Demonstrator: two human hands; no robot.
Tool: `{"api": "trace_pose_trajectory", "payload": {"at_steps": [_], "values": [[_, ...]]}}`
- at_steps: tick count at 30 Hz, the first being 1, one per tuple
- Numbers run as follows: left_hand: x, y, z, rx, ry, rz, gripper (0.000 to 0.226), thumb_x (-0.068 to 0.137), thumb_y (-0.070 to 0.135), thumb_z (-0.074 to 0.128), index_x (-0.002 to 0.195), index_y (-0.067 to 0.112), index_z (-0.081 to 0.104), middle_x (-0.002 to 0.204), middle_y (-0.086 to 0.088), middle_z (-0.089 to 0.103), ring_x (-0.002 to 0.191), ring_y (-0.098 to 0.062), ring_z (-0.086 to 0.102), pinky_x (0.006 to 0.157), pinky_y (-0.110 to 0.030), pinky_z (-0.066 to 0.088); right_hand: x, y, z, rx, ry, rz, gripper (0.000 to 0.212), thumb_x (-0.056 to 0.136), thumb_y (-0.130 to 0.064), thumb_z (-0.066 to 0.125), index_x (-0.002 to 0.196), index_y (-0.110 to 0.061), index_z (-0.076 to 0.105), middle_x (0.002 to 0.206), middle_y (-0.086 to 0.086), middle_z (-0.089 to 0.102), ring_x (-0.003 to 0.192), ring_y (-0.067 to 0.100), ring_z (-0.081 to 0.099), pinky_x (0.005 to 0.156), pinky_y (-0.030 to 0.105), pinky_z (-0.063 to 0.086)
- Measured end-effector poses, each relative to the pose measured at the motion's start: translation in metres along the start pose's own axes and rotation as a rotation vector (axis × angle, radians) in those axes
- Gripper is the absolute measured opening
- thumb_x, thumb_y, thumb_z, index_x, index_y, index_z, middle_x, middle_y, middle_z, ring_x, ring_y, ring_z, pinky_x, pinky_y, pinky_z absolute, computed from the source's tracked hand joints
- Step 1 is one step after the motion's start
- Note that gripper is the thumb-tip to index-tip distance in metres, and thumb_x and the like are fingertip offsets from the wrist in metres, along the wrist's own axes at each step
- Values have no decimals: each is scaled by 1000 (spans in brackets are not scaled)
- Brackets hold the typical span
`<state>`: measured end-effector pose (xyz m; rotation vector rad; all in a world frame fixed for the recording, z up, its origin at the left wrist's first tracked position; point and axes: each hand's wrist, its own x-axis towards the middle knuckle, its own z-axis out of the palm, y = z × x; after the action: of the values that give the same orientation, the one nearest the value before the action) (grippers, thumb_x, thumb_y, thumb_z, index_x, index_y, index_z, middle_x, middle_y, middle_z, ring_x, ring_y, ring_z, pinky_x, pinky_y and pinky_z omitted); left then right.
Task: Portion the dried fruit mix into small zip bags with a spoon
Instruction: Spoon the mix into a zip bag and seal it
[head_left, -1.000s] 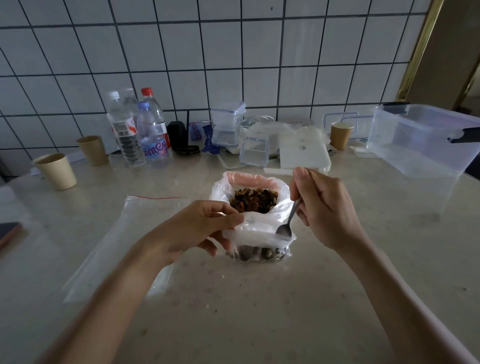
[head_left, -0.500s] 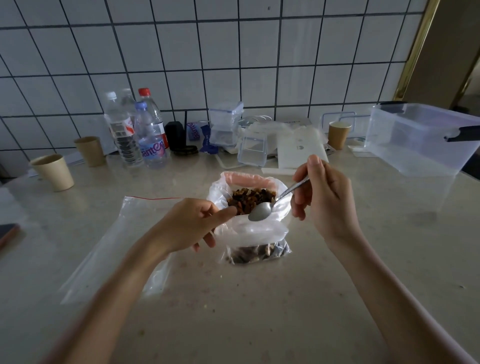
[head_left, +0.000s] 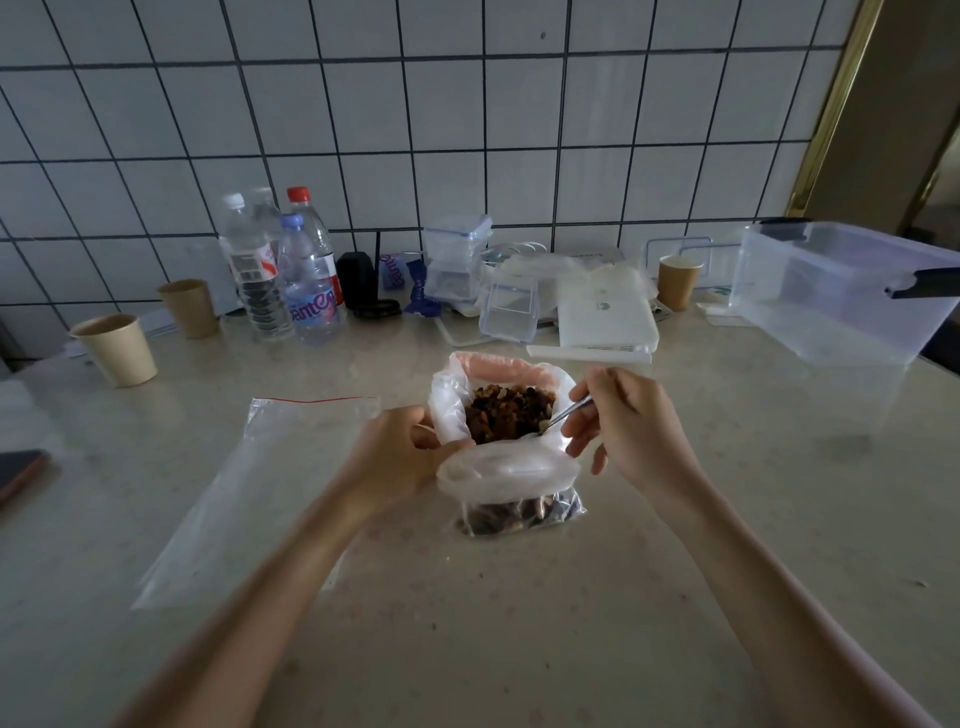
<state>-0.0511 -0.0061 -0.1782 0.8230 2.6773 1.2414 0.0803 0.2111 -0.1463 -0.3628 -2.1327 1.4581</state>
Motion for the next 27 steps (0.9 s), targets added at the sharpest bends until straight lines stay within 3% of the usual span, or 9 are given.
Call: {"api": "trace_pose_trajectory", "payload": {"at_steps": [2, 4, 9, 14, 22, 27], "values": [[1, -1, 0, -84, -30, -36, 38, 70, 53, 87, 88, 24, 71, 76, 17, 78, 69, 3, 72, 63, -21, 56, -1, -2, 4, 38, -58, 54, 34, 111, -23, 40, 93, -5, 62, 69, 8, 75, 55, 21, 69, 40, 32, 48], [0, 0, 2, -154, -46, -51, 31, 75, 40, 89, 94, 23, 73, 85, 11, 81, 80, -6, 77, 74, -32, 61, -1, -3, 7, 100, -107, 124, 33, 111, -23, 42, 96, -3, 64, 75, 11, 77, 57, 18, 68, 41, 32, 49], [-3, 3, 9, -236, -15, -4, 21, 82, 29, 87, 97, 26, 74, 85, 12, 81, 80, -6, 77, 74, -32, 61, -3, -4, 6, 232, -169, 299, 34, 111, -24, 42, 107, -2, 68, 90, 11, 80, 72, 18, 73, 46, 32, 54], [-6, 5, 6, -316, 0, 2, 16, 86, 38, 81, 97, 29, 74, 87, 11, 81, 80, -8, 78, 69, -29, 60, -3, -2, 7, 298, -201, 367, 36, 112, -27, 40, 113, -3, 68, 96, 11, 81, 84, 23, 73, 52, 33, 56], [-8, 12, 3, -473, -8, -20, 17, 89, 26, 81, 104, 20, 74, 95, 1, 82, 90, -21, 79, 81, -43, 63, 2, 3, 4, 372, -138, 378, 35, 111, -23, 40, 111, -2, 68, 96, 14, 80, 77, 22, 74, 49, 31, 53], [-7, 14, -1, -390, 52, -43, 14, 94, 31, 75, 105, 23, 71, 87, 9, 81, 77, -10, 78, 65, -30, 55, 4, 2, -2, 445, -45, 322, 34, 110, -20, 40, 105, -3, 69, 95, 19, 79, 75, 26, 74, 48, 30, 52]]}}
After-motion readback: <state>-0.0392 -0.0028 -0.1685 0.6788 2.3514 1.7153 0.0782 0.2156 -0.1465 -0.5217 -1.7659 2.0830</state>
